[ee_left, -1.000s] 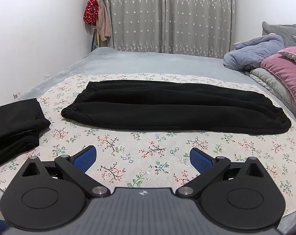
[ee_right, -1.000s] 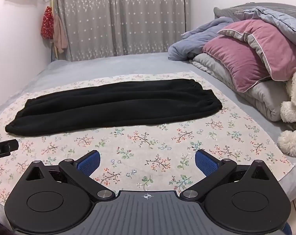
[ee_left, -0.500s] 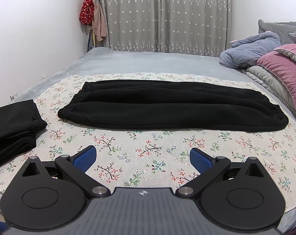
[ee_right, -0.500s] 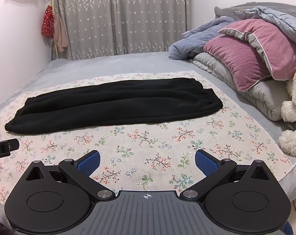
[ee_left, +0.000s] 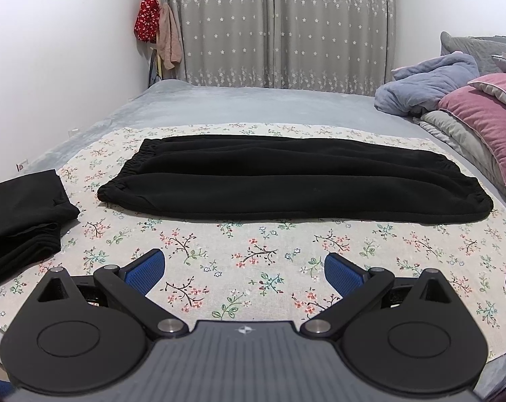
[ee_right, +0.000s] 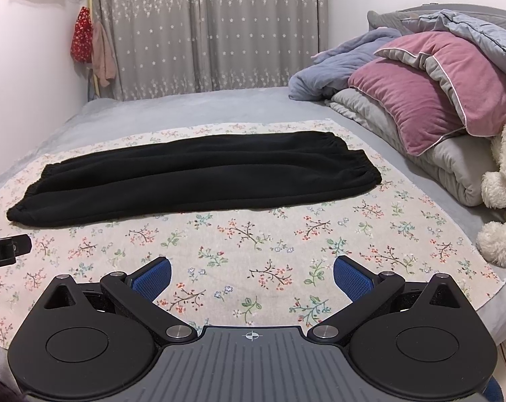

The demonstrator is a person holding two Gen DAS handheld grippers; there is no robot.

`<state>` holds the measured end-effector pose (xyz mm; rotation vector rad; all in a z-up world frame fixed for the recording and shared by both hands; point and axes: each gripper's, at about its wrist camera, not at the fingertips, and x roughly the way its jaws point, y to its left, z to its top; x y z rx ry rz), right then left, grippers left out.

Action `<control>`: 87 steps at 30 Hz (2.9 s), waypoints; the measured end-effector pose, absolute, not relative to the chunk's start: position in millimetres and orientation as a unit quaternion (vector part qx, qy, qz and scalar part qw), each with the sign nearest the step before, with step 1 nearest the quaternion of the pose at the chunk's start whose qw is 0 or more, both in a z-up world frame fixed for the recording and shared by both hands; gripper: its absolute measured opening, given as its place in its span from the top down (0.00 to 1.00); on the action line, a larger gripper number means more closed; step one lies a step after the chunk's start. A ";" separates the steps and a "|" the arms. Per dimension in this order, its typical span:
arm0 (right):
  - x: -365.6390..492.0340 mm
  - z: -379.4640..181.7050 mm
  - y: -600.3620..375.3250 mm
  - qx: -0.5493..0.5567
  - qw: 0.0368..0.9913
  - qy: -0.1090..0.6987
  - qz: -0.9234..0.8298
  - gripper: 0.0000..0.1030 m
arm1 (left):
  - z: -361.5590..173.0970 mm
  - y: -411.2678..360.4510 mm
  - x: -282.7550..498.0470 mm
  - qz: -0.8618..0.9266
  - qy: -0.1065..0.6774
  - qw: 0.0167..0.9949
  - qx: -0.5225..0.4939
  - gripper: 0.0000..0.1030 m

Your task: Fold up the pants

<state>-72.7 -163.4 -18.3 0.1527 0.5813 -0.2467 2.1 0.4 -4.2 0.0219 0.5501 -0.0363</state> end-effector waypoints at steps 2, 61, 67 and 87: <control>-72.8 -18.3 -162.9 0.075 0.948 0.285 -0.121 0.00 | -4.1 0.4 2.5 -0.016 0.274 0.961 0.015 0.02; 123.1 -94.5 -454.5 0.419 0.849 0.220 -0.236 0.96 | -83.9 221.2 242.1 0.094 0.323 0.864 -0.374 0.98; 106.2 -87.2 -455.2 0.416 0.850 0.231 -0.227 0.96 | -75.0 222.7 224.8 0.083 0.316 0.864 -0.384 0.99; 102.4 -90.0 -445.8 0.368 0.861 0.265 -0.231 0.96 | -91.0 209.0 249.5 0.102 0.326 0.866 -0.366 0.47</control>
